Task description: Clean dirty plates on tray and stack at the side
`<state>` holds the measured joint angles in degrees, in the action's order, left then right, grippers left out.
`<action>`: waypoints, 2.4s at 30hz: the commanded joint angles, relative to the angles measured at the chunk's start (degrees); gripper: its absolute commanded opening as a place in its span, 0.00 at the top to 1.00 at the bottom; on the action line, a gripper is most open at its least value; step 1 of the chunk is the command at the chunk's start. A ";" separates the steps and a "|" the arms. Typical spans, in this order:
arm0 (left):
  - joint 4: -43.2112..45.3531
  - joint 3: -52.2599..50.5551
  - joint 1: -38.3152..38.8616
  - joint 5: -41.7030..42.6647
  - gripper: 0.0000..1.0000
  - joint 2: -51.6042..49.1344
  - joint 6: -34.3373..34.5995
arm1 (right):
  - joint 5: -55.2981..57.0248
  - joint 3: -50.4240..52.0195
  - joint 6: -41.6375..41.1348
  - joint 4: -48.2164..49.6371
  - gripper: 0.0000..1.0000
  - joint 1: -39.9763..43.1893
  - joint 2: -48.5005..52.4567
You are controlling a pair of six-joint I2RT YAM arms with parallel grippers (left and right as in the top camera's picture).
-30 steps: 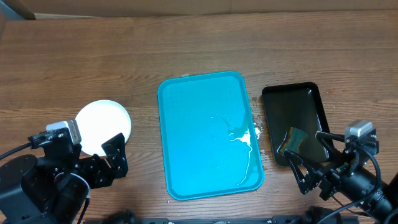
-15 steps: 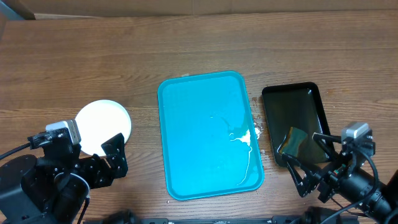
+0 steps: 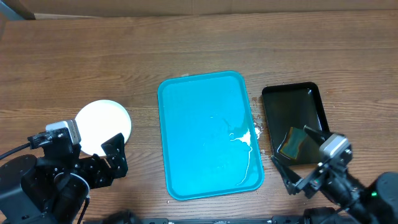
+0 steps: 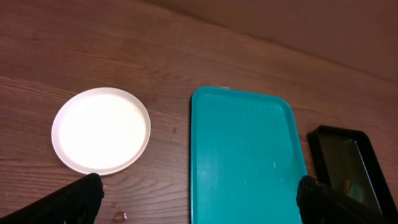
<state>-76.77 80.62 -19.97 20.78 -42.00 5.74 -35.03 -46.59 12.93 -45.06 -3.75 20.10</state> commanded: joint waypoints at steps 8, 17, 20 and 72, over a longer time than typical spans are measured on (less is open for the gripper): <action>0.09 0.48 0.17 -0.35 0.00 0.04 -1.05 | 3.08 25.53 -1.38 9.51 0.00 0.24 -19.58; 0.07 0.48 0.17 -0.37 0.00 0.04 -1.05 | 4.13 37.64 -8.72 25.57 0.00 0.28 -19.93; 0.07 0.48 0.17 -0.37 0.00 0.04 -1.05 | 4.09 41.20 -8.72 31.56 0.00 0.26 -19.93; 36.37 -26.45 11.56 1.75 0.00 15.41 -0.39 | 2.84 46.12 -8.66 42.01 0.00 0.17 -19.87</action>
<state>-45.08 60.95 -9.39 21.30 -31.33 5.74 -31.75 -1.04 4.56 -3.09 -3.75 0.84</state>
